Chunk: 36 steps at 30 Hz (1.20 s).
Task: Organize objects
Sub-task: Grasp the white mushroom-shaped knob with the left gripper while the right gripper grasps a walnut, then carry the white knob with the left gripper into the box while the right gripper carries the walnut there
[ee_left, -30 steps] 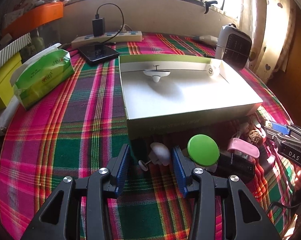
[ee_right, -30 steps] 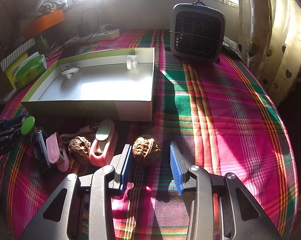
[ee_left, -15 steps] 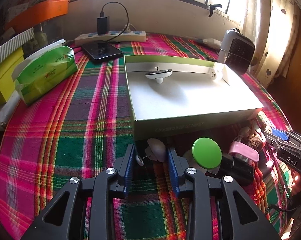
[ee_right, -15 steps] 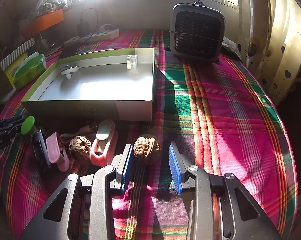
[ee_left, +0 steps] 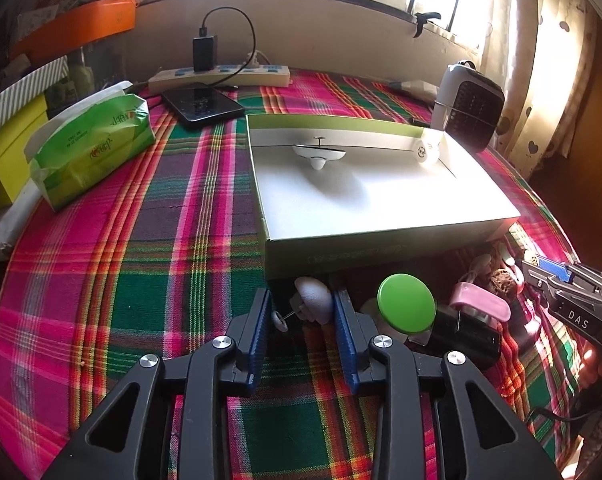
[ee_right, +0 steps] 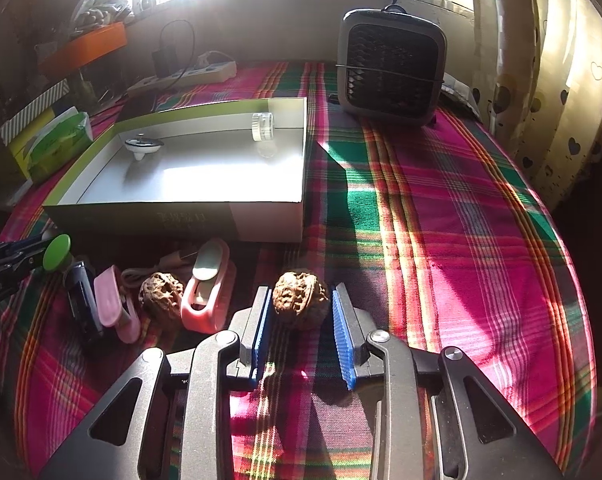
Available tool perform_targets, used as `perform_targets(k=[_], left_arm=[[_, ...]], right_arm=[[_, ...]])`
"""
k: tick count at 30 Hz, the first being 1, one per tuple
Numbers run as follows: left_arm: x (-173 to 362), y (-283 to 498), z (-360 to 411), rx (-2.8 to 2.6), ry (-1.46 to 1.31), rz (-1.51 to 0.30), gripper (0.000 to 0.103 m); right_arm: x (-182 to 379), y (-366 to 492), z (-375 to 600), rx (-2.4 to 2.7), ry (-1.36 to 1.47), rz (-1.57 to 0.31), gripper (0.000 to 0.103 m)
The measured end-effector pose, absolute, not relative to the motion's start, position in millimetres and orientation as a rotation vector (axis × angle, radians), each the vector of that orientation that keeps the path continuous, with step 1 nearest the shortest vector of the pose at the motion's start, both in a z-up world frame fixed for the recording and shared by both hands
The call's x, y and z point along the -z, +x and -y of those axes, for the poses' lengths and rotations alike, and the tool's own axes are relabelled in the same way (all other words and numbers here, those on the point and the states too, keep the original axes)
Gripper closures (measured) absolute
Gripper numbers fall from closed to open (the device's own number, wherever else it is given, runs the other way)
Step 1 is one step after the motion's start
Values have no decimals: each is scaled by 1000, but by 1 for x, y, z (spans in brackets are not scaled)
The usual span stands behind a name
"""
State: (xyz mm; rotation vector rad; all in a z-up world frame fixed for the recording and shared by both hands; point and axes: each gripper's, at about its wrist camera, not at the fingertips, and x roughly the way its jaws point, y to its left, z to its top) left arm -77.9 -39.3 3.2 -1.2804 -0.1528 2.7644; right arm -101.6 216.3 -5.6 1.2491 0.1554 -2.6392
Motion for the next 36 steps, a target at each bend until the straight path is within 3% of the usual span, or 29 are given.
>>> perform_targets(k=[36], left_arm=[[-32,-76,33,-2774,-1213,142,74]], right_arm=[[-16,-90,-211,2648,1145,-133,73]])
